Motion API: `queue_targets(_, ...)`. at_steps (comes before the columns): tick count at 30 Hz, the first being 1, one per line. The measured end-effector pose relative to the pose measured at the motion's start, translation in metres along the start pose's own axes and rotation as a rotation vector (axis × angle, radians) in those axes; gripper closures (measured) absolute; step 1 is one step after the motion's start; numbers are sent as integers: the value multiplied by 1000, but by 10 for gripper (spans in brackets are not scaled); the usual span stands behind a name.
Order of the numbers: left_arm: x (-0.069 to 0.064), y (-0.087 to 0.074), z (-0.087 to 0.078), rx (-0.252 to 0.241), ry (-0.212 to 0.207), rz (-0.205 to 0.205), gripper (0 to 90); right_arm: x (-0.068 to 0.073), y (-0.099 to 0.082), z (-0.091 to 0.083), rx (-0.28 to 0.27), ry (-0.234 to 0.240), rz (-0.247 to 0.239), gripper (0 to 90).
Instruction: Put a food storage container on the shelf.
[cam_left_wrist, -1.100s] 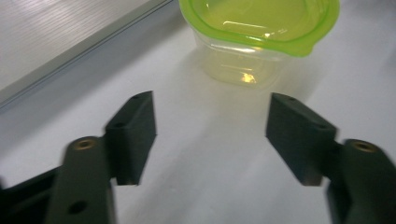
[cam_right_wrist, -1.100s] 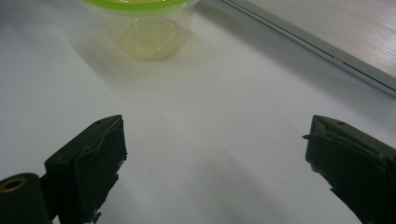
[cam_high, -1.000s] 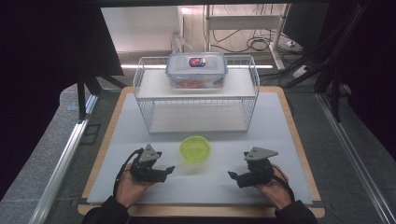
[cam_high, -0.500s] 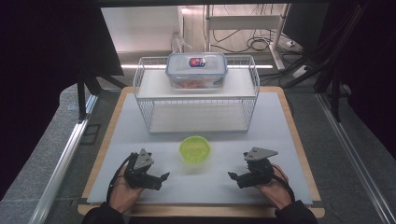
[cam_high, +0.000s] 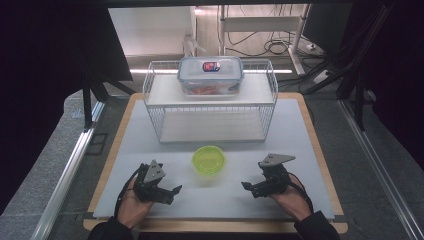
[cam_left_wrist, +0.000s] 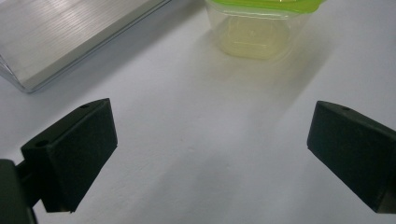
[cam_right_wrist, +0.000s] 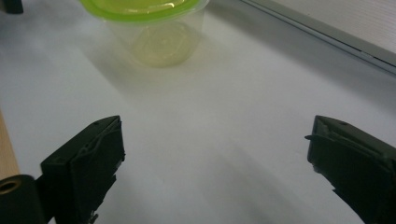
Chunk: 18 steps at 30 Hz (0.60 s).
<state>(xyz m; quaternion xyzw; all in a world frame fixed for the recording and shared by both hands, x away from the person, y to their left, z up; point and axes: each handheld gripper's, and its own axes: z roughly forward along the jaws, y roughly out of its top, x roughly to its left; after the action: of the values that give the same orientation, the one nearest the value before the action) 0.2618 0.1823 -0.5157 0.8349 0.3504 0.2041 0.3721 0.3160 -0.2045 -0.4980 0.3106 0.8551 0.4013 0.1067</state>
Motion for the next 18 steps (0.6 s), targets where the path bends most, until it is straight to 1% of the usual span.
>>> queue_targets(2, 0, 0, 0, 2, -3, -5, 17, -1, 4, 1, -21, 18, 26, 8)
queue_targets(3, 0, 0, 0, 3, -4, -6, 18, -1, 6, 2, -19, 23, 35, 8)
queue_targets(6, -1, 0, 0, 4, -5, -2, 22, -3, 13, 5, -9, 44, 39, 9)
queue_targets(7, -1, 0, 0, 4, -5, -2, 22, -3, 13, 5, -9, 44, 39, 9)
queue_targets(8, -1, 0, 0, 7, -1, 4, 23, -5, 19, 8, -5, 52, 59, 21)
queue_targets(10, -1, 0, 0, 14, 4, 12, 25, -7, 26, 11, -3, 63, 75, 58)
queue_targets(11, -1, 0, 0, 15, 6, 13, 26, -7, 29, 13, 0, 73, 78, 78)
queue_targets(12, -1, 0, 0, 15, 6, 13, 26, -7, 29, 13, 0, 73, 78, 78)
queue_targets(13, -1, 0, 0, 15, 6, 13, 26, -8, 33, 15, 7, 78, 76, 107)
queue_targets(14, -1, -1, 0, 17, 7, 15, 27, -9, 39, 20, 13, 81, 75, 151)
queue_targets(16, -1, -1, 0, 18, 8, 17, 28, -9, 45, 26, 21, 96, 94, 190)
queue_targets(17, -1, -1, 0, 18, 8, 17, 30, -9, 45, 26, 21, 96, 94, 190)
queue_targets(18, -1, -1, 0, 19, 11, 21, 30, -9, 49, 32, 31, 109, 94, 209)
